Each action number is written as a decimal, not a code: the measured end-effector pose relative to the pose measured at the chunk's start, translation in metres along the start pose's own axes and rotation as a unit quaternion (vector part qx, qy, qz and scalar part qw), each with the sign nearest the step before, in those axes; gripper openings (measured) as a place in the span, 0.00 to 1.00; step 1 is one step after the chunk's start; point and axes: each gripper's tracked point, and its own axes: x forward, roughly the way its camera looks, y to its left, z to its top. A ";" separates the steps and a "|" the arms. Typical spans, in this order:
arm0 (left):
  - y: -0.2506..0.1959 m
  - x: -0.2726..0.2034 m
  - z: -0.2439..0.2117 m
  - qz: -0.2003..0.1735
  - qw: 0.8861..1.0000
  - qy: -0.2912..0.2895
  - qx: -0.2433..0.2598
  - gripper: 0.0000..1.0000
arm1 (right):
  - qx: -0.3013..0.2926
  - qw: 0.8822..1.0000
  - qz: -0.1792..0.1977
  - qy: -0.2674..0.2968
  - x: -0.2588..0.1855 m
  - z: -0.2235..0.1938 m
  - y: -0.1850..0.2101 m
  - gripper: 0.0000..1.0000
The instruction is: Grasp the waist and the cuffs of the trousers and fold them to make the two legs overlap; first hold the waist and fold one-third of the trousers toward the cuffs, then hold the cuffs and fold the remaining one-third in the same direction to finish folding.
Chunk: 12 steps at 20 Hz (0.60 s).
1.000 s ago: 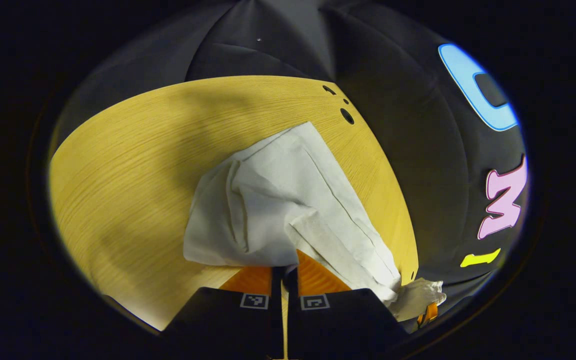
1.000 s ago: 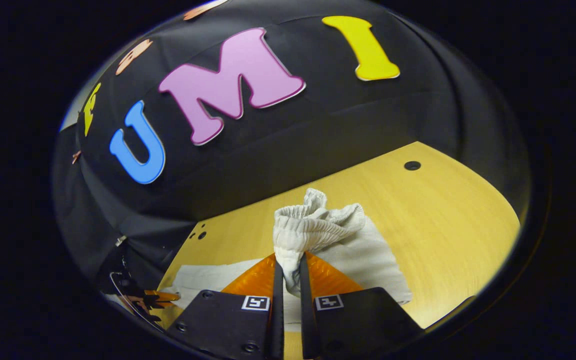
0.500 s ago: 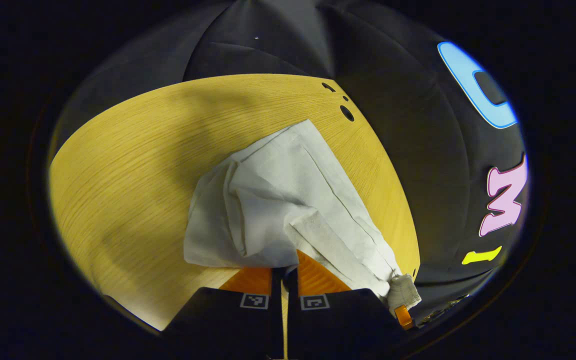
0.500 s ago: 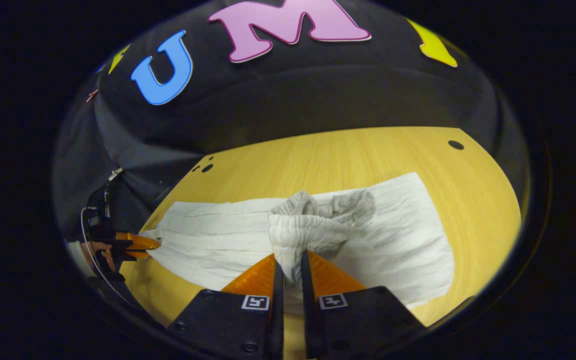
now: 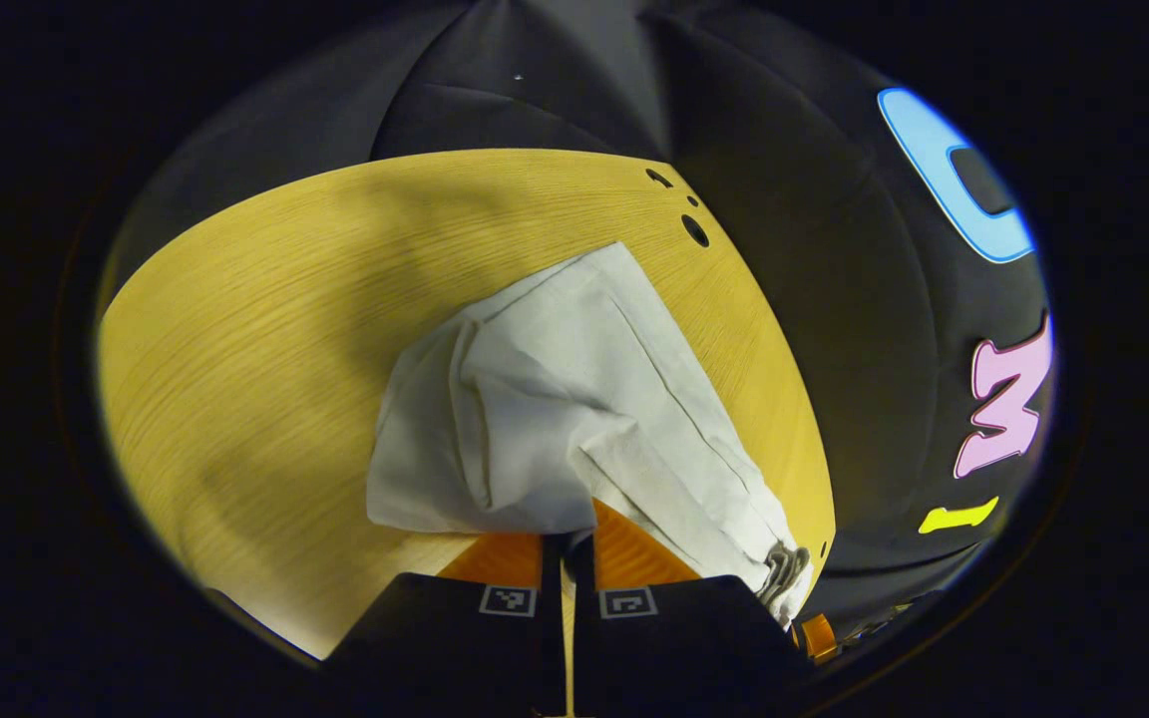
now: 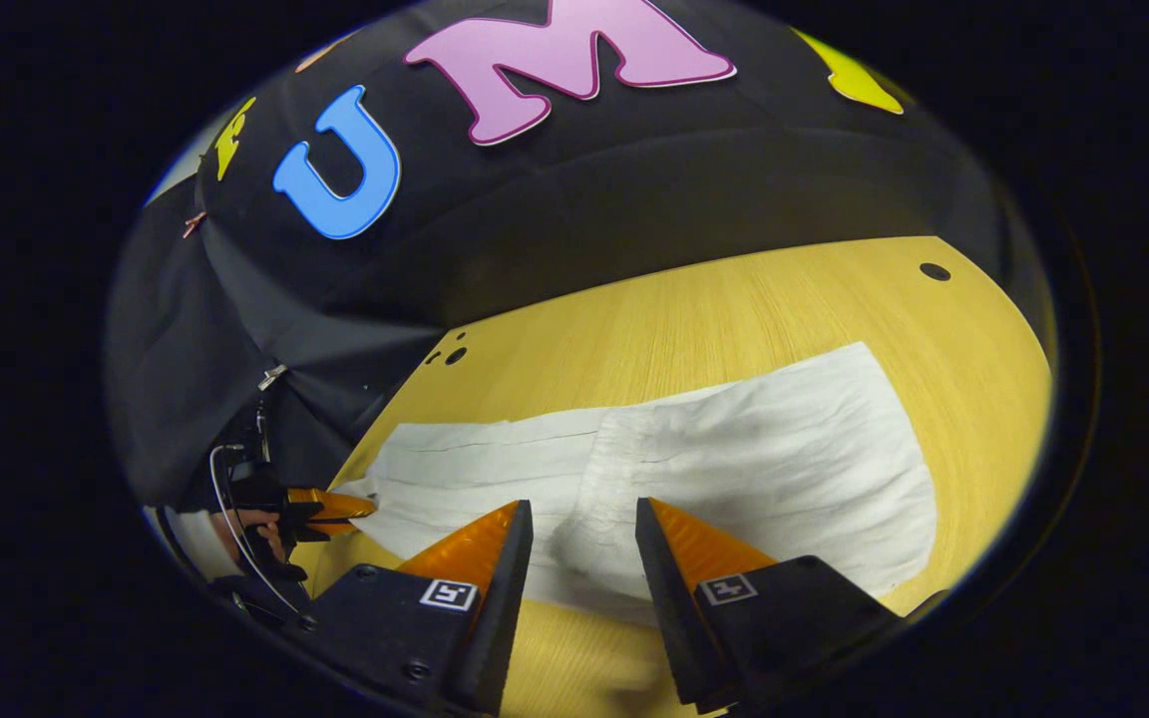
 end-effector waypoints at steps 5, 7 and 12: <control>-0.022 -0.018 0.017 -0.048 0.997 -0.039 -0.042 0.12 | 0.010 1.000 -0.024 -0.005 -0.026 0.004 -0.036 0.68; -0.035 -0.026 0.024 -0.066 0.996 -0.049 -0.042 0.07 | 0.020 0.999 -0.034 -0.009 -0.038 0.006 -0.049 0.68; -0.096 -0.041 0.039 -0.120 0.988 -0.094 0.017 0.07 | 0.050 0.997 -0.058 -0.032 -0.075 0.014 -0.085 0.68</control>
